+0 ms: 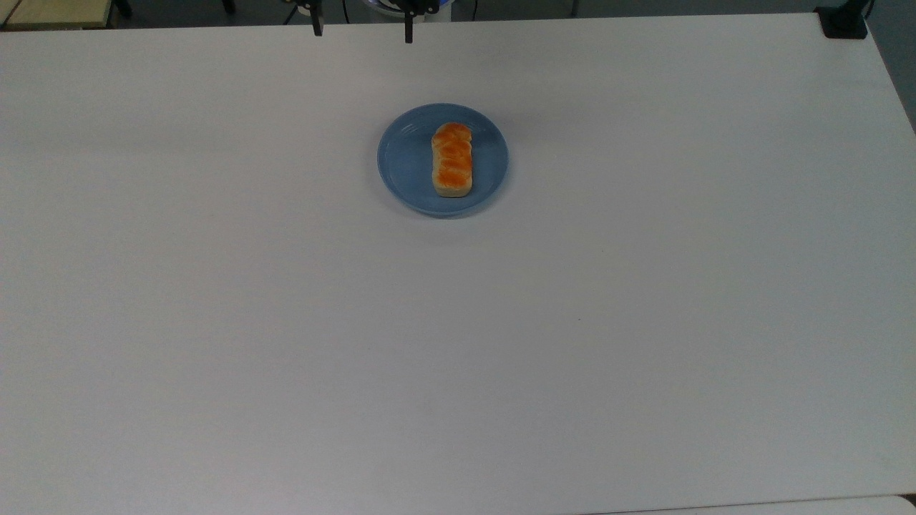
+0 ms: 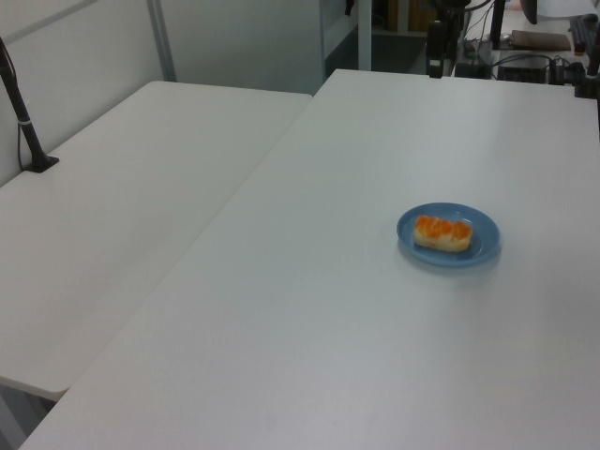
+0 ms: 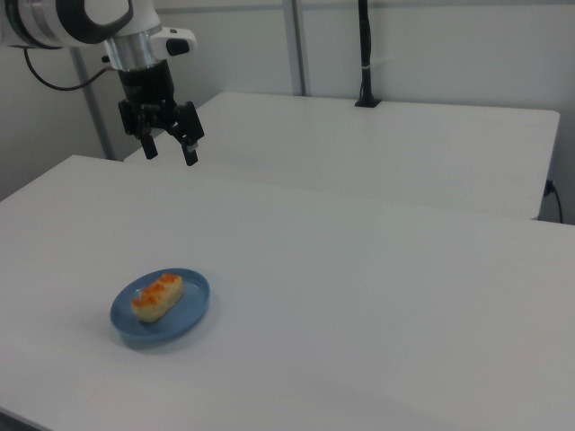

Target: Put the bread on a plate

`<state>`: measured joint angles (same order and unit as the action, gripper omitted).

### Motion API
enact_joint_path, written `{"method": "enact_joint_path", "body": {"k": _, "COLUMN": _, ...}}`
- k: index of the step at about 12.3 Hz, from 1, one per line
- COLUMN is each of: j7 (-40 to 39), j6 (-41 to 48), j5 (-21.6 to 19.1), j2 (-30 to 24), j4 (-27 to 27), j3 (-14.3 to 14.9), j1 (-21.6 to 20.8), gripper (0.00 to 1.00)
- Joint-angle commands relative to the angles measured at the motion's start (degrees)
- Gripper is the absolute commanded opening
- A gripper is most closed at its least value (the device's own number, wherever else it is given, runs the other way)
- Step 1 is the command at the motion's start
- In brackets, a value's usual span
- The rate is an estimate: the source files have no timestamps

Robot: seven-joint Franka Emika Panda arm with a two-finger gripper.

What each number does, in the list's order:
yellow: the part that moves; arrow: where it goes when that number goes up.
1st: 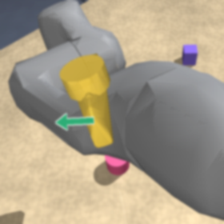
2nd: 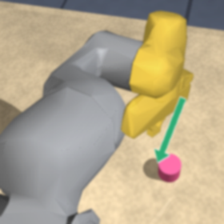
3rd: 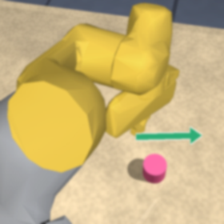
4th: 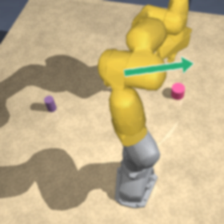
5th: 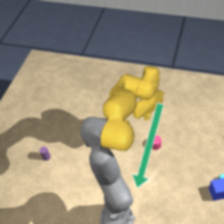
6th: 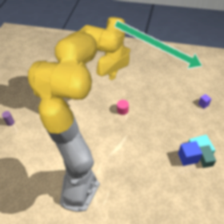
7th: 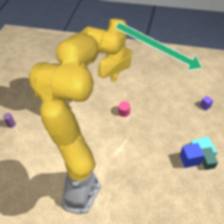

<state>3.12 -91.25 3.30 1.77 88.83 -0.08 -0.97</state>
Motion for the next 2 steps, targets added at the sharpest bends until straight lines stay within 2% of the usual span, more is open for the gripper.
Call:
{"method": "enact_joint_path", "body": {"k": 1, "j7": -2.16, "j6": 2.82, "j5": 1.44, "j2": 0.16, "j4": -1.29, "j3": 0.16, "j1": 0.00, "gripper": 1.00}}
{"method": "enact_joint_path", "body": {"k": 2, "j7": -2.16, "j6": 3.35, "j5": 1.44, "j2": -0.01, "j4": -1.29, "j3": 0.16, "j1": 0.00, "gripper": 1.00}}
